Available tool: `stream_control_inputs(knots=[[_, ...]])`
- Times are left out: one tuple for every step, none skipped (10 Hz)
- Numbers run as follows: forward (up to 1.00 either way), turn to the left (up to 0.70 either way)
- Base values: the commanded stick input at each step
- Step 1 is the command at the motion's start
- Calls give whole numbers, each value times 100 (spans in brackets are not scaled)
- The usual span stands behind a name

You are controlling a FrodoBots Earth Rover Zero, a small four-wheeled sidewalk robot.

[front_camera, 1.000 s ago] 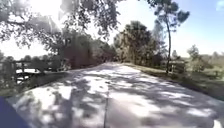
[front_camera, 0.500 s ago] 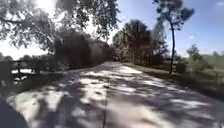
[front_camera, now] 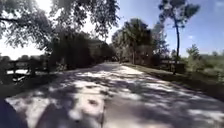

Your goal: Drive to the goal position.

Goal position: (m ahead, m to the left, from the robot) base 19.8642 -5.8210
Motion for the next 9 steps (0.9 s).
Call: stream_control_inputs(knots=[[70, 0], [70, 0], [70, 35], [70, 35], [70, 35], [70, 20], [70, 5], [70, 0], [70, 0]])
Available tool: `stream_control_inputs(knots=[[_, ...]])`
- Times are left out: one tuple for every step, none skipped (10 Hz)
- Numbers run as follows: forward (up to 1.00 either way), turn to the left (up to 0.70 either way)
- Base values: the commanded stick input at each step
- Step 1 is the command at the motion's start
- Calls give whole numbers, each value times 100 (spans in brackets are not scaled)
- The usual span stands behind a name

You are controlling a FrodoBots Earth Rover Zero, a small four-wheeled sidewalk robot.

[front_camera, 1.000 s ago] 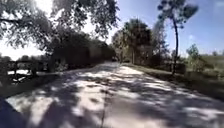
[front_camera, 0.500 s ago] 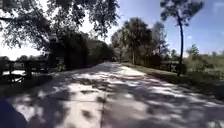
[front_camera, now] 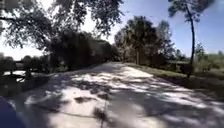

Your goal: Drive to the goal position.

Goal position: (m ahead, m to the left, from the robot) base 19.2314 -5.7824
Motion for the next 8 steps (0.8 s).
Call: stream_control_inputs(knots=[[70, 0], [70, 0], [70, 0], [70, 0], [70, 0], [70, 0], [70, 0], [70, 0]])
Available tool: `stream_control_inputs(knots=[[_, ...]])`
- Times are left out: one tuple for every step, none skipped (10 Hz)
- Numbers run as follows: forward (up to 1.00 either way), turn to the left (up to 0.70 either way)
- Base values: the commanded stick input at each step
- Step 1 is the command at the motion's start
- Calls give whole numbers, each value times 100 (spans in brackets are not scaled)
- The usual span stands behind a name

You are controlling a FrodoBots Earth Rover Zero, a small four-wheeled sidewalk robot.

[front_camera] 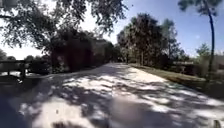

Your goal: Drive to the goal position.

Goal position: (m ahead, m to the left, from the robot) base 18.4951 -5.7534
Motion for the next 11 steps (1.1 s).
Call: stream_control_inputs(knots=[[70, 0], [70, 0], [70, 0], [70, 0], [70, 0], [70, 0], [70, 0], [70, 0], [70, 0], [70, 0], [70, 0]])
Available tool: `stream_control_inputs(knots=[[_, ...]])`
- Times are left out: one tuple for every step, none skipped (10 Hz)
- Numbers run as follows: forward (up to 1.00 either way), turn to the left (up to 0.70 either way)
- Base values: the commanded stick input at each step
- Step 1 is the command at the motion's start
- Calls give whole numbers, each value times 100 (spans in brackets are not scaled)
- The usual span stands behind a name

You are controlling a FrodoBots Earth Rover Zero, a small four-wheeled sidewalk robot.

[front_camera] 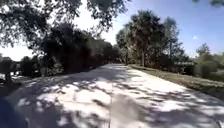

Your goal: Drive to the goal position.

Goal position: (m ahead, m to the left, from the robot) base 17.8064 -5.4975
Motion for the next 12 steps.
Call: stream_control_inputs(knots=[[70, 0], [70, 0], [70, 0], [70, 0], [70, 0], [70, 0], [70, 0], [70, 0], [70, 0], [70, 0], [70, 0], [70, 0]])
